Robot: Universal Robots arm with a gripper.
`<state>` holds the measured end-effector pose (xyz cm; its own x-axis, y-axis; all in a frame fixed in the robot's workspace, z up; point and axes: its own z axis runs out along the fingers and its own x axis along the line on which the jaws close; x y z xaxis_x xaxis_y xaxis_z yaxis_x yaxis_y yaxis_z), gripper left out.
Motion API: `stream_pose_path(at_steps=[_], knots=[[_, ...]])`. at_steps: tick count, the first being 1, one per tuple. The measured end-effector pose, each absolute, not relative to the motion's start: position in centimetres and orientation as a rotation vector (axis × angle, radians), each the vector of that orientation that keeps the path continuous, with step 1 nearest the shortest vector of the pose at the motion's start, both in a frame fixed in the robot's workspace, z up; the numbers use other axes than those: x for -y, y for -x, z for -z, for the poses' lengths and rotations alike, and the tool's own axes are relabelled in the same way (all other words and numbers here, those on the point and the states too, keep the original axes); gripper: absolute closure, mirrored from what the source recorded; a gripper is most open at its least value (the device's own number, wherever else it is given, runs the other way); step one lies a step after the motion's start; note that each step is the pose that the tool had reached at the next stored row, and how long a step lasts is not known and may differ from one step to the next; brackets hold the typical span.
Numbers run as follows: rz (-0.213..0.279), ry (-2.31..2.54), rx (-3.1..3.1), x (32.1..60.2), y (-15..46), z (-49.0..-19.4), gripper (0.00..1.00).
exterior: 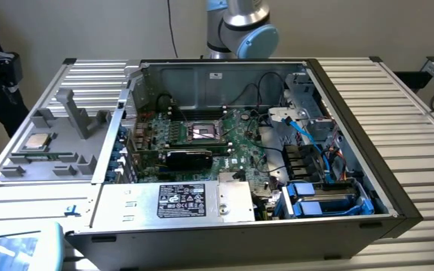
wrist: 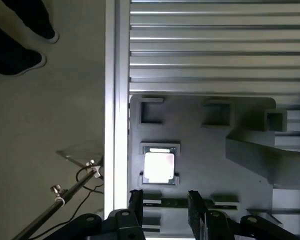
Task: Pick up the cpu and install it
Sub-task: 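Pick up the cpu and move it towards the insertion slot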
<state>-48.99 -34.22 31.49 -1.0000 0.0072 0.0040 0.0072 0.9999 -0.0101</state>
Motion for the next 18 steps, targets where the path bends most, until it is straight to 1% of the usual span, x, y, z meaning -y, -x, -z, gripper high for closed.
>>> stream_pose_path(at_steps=[16, 18], knots=[[-0.016, 0.011, 3.137, 34.3, 49.0, -28.6, 0.51], [-0.016, 0.011, 3.137, 34.3, 49.0, -28.2, 0.49]])
